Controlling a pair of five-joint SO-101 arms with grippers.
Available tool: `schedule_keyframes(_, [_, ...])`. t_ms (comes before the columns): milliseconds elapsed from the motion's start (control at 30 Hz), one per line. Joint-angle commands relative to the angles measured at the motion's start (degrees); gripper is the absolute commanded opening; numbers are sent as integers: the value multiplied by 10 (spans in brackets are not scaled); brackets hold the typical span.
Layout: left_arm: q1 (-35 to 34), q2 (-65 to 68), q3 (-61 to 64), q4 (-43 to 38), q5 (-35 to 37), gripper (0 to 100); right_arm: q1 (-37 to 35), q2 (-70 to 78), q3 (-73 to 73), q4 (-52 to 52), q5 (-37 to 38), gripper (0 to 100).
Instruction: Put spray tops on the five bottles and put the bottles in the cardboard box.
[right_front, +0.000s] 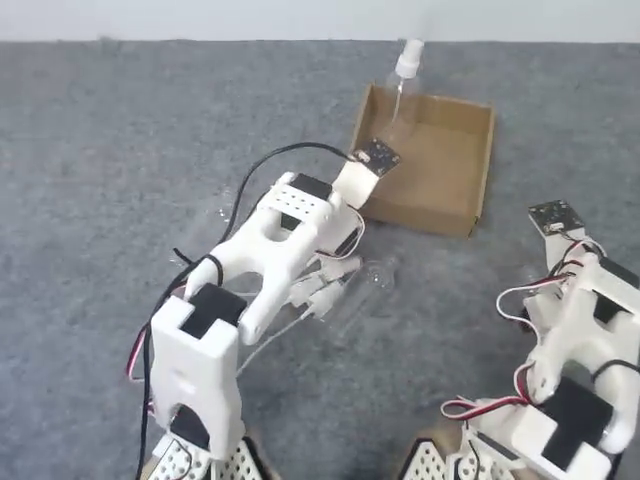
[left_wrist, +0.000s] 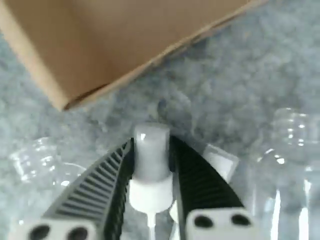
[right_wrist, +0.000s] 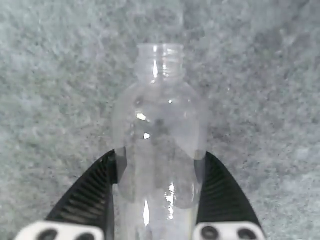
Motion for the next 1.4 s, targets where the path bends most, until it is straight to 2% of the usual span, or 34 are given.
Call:
schedule_keyframes(0, [2, -20, -22, -4, -3, 9, 3, -24, -2, -9, 8, 57])
schedule_keyframes(333, [-4, -211, -22, 74, 15, 9, 2, -30, -2, -9, 8, 63])
schedule_keyframes(500, [-8, -340, -22, 122, 23, 9, 2, -30, -6, -7, 4, 151])
schedule_keyframes(633, [-43, -431, 6, 133, 37, 9, 1, -31, -7, -7, 4, 205])
schedule_keyframes(733, [-62, -491, 65, 132, 36, 9, -10, -31, -30, 6, -41, 257])
schedule_keyframes(800, [-73, -534, 109, 132, 36, 9, -20, -31, -55, 25, -68, 302])
schedule_keyframes(933, [-112, -619, 183, 132, 35, 9, -64, -27, -136, 114, -70, 368])
schedule_keyframes(1167, [-193, -722, 291, 120, 35, 9, -88, 34, -293, 214, -72, 294])
schedule_keyframes(1367, [-203, -758, 382, 67, 36, 9, -58, 162, -353, 221, -69, 290])
